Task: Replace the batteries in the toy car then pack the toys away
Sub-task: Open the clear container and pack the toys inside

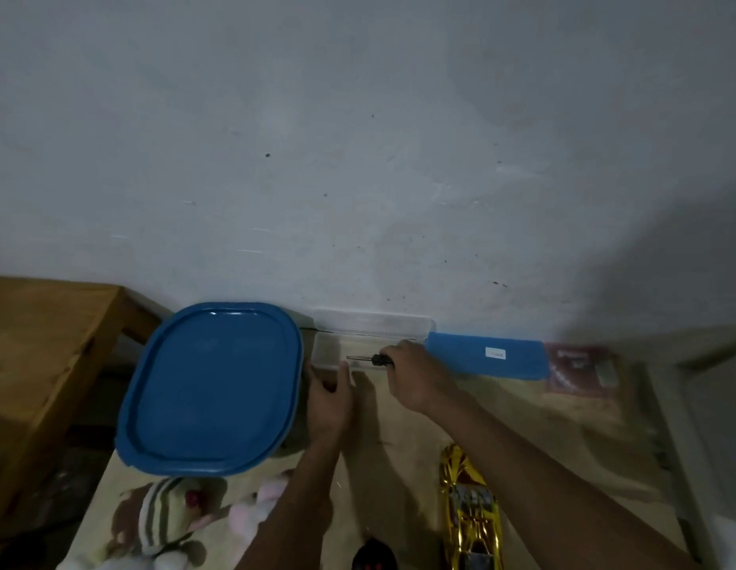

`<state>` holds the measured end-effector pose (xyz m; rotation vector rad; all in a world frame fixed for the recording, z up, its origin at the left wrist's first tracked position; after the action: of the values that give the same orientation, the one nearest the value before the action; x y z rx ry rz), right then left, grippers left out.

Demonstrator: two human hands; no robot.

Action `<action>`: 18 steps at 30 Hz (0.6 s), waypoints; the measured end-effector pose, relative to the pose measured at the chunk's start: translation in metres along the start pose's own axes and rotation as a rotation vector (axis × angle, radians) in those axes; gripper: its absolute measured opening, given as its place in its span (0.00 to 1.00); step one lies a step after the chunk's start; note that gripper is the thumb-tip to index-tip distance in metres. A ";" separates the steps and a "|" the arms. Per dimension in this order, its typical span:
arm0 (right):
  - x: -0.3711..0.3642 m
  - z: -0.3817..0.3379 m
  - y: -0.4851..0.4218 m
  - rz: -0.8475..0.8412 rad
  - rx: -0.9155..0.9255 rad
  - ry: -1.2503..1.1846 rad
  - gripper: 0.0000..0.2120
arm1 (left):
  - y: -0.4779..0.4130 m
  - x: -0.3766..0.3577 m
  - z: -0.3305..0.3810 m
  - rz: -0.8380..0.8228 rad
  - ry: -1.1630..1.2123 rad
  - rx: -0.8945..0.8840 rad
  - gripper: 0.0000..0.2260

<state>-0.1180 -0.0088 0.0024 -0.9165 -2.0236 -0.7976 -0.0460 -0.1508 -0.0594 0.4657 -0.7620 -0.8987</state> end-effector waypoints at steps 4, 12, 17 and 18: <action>-0.008 -0.007 -0.009 0.101 0.027 0.143 0.16 | -0.002 0.000 0.000 -0.039 0.004 -0.030 0.35; 0.007 -0.011 0.007 0.493 0.085 0.328 0.22 | -0.007 -0.003 -0.005 -0.050 0.026 -0.022 0.30; 0.010 -0.020 -0.001 0.453 -0.006 0.367 0.19 | -0.014 -0.004 -0.013 -0.089 0.061 0.054 0.33; 0.009 -0.022 -0.001 0.421 0.005 0.383 0.18 | -0.014 -0.004 -0.012 -0.087 0.081 0.069 0.31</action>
<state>-0.1147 -0.0236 0.0206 -1.0500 -1.4374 -0.6697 -0.0454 -0.1542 -0.0779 0.5964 -0.7041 -0.9307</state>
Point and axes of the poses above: each hand's wrist, its own y-axis away from the middle knuckle, its own x-axis out of the back of the hand, z = x × y, the point moved 5 cm from there along -y, towards the middle knuckle, and after that the axes turned 11 degrees about x, right-handed, at the moved point
